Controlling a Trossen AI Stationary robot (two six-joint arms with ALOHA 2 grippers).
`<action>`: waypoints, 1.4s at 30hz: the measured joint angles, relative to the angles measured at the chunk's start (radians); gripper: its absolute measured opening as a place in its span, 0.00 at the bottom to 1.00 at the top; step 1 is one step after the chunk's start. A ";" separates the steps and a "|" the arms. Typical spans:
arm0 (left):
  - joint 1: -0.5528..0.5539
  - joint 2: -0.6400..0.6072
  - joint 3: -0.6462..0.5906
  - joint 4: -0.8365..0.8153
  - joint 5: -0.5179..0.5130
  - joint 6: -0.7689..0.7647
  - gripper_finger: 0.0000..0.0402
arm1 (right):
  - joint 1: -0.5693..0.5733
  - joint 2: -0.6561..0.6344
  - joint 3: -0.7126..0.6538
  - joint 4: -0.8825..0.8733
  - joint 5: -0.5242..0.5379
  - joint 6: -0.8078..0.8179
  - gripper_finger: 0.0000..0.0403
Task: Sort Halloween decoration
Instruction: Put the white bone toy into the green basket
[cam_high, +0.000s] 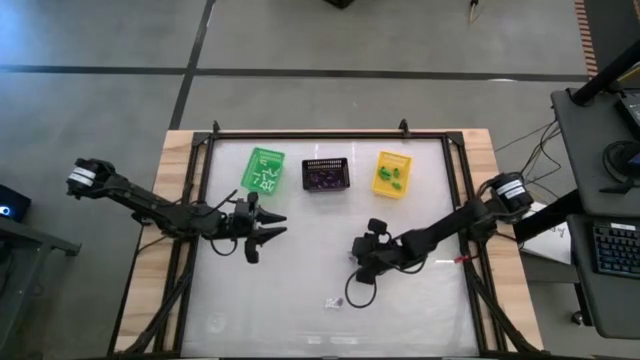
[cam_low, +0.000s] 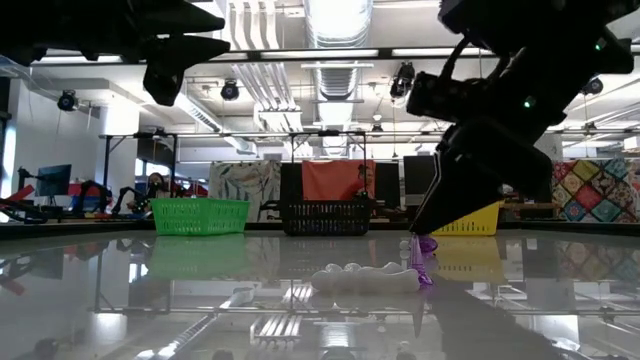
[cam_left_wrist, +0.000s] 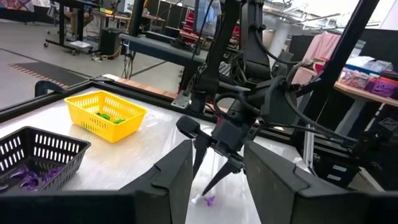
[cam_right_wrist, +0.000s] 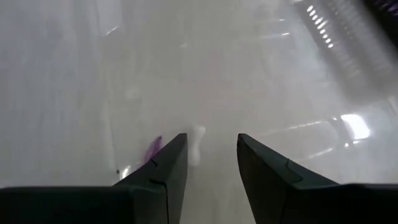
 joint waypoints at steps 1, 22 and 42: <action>0.000 0.000 0.000 0.000 0.000 0.000 0.32 | 0.000 0.008 0.000 0.004 -0.005 0.001 0.33; 0.001 0.005 0.000 -0.004 -0.023 0.003 0.32 | -0.028 0.053 0.001 0.030 -0.057 0.013 0.05; 0.001 0.190 0.000 0.062 -0.022 0.079 0.32 | -0.078 -0.044 0.000 0.215 -0.059 -0.171 0.02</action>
